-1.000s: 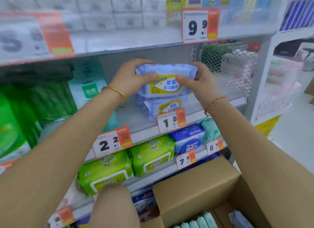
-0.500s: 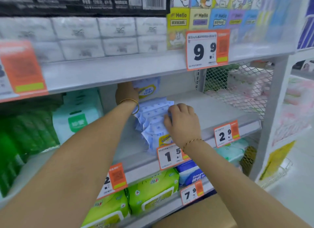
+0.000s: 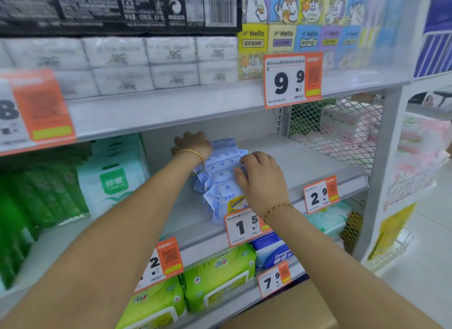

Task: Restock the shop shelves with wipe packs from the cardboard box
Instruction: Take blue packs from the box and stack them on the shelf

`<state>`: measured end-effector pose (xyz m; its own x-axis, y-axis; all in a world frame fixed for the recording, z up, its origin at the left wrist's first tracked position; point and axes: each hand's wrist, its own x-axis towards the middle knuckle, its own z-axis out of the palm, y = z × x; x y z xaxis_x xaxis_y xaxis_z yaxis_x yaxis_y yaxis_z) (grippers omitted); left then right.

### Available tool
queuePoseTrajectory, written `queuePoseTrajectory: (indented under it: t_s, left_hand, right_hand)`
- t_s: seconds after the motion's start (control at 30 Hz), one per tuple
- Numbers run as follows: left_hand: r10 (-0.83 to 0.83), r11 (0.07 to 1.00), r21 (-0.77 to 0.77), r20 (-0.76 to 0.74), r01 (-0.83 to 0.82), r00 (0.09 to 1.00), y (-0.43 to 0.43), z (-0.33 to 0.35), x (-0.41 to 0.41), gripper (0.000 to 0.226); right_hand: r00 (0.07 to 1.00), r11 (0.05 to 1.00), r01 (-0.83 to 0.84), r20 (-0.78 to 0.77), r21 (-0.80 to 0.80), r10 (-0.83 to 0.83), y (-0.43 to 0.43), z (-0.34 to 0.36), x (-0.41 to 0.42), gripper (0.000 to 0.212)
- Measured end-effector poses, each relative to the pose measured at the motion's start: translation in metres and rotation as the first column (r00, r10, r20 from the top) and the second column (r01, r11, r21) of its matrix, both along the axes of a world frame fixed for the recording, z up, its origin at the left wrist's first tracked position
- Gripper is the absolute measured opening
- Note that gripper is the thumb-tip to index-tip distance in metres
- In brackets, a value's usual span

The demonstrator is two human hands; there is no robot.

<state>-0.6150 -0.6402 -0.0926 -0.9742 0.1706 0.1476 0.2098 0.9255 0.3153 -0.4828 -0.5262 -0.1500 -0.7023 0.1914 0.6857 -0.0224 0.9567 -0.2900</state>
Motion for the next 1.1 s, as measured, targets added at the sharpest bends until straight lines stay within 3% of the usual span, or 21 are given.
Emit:
queuePoseTrajectory:
  t_s: [0.07,0.17,0.23,0.33,0.43,0.57,0.63,0.7,0.9,1.0,1.1]
  left_hand:
    - [-0.08,0.991,0.085,-0.216,0.101,0.973,0.006,-0.002,0.051,0.04]
    - [-0.248,0.888,0.18,-0.586,0.422,0.772,0.004,-0.035,0.16,0.039]
    - [-0.376,0.782,0.171,-0.637,0.599,0.673,0.001,-0.074,0.219,0.036]
    - [-0.603,0.685,0.06,-0.512,0.726,0.611,0.007,-0.139,0.273,0.035]
    - [-0.785,0.599,-0.085,-0.257,0.796,0.563,0.02,-0.204,0.296,0.038]
    - [-0.88,0.43,-0.253,0.097,0.867,0.465,0.039,-0.271,0.298,0.046]
    - [-0.864,0.359,-0.332,0.234,0.872,0.445,0.048,-0.29,0.296,0.045]
    - [-0.828,0.315,-0.356,0.35,0.88,0.438,0.051,-0.307,0.29,0.045]
    - [-0.799,0.339,-0.299,0.408,0.892,0.441,0.056,-0.328,0.281,0.046]
    - [-0.852,0.343,-0.269,0.313,0.9,0.419,0.055,-0.334,0.277,0.039]
    - [-0.839,0.345,-0.253,0.349,0.904,0.417,0.055,-0.339,0.273,0.042]
  right_hand:
    - [0.998,0.996,-0.027,-0.059,-0.079,0.022,0.005,0.002,0.016,0.045]
    - [0.987,0.98,-0.044,-0.163,-0.195,0.012,0.019,-0.008,0.057,0.04]
    - [0.979,0.969,-0.028,-0.202,-0.246,-0.023,0.032,-0.03,0.09,0.037]
    - [0.98,0.952,0.066,-0.16,-0.299,-0.118,0.056,-0.089,0.142,0.033]
    - [0.966,0.893,0.258,0.112,-0.37,-0.232,0.079,-0.164,0.195,0.032]
    - [0.727,0.729,0.608,0.591,-0.314,-0.351,0.11,-0.253,0.249,0.034]
    - [0.594,0.649,0.704,0.74,-0.288,-0.316,0.12,-0.285,0.256,0.035]
    - [0.477,0.627,0.74,0.846,-0.242,-0.236,0.127,-0.314,0.253,0.033]
    - [0.171,0.708,0.704,0.98,-0.047,-0.105,0.152,-0.394,0.236,0.041]
    - [0.109,0.77,0.637,0.985,0.034,-0.133,0.165,-0.42,0.23,0.046]
    - [0.077,0.823,0.565,0.989,0.063,-0.128,0.174,-0.443,0.229,0.057]
